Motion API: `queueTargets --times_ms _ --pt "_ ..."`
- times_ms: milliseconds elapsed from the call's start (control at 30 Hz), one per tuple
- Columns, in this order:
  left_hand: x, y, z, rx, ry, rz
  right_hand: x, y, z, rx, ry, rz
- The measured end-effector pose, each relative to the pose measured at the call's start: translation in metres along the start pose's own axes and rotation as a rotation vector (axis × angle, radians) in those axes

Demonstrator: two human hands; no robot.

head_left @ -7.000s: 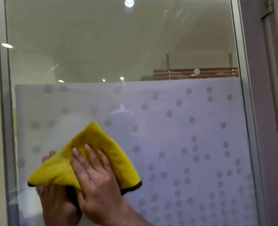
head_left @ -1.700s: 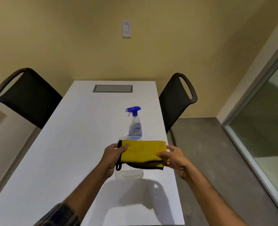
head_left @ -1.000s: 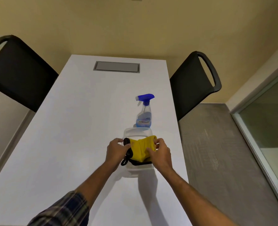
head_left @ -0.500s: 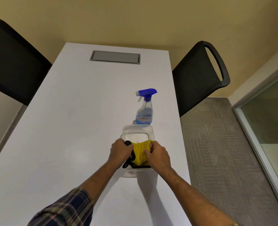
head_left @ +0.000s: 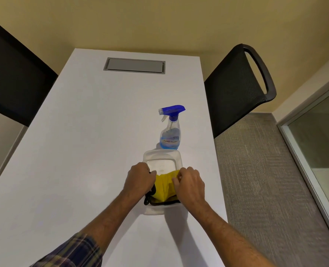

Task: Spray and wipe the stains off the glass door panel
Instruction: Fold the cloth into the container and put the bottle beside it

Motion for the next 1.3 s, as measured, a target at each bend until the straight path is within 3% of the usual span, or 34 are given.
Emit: queueTargets --times_ms 167,333,533,767,1100,1300 --pt "0.011 -0.02 0.013 -0.229 -0.181 -0.132 0.03 0.01 0.023 0.422 -0.121 -0.028" --pt "0.04 -0.045 0.008 -0.43 -0.119 -0.216 0.088 0.027 0.032 0.733 -0.019 -0.102" --pt "0.07 -0.065 -0.001 -0.542 -0.001 -0.261 0.128 0.044 0.026 0.758 0.15 0.029" --pt "0.076 -0.058 -0.005 -0.624 0.027 -0.31 0.135 0.049 0.022 0.717 0.071 0.046" --pt "0.036 -0.089 0.075 -0.525 -0.235 -0.506 0.082 0.072 0.137 0.694 0.038 0.229" --pt "0.006 -0.084 0.081 -0.588 -0.215 -0.471 0.044 0.068 0.137 0.711 0.121 0.238"
Point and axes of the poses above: each hand's wrist, its own x-axis towards the middle knuckle, its own z-axis out of the back of the hand, y = z × x, the point moved 3 cm from there along x, towards the middle knuckle, and after that the axes turned 9 degrees about -z, right-handed, at the moved point
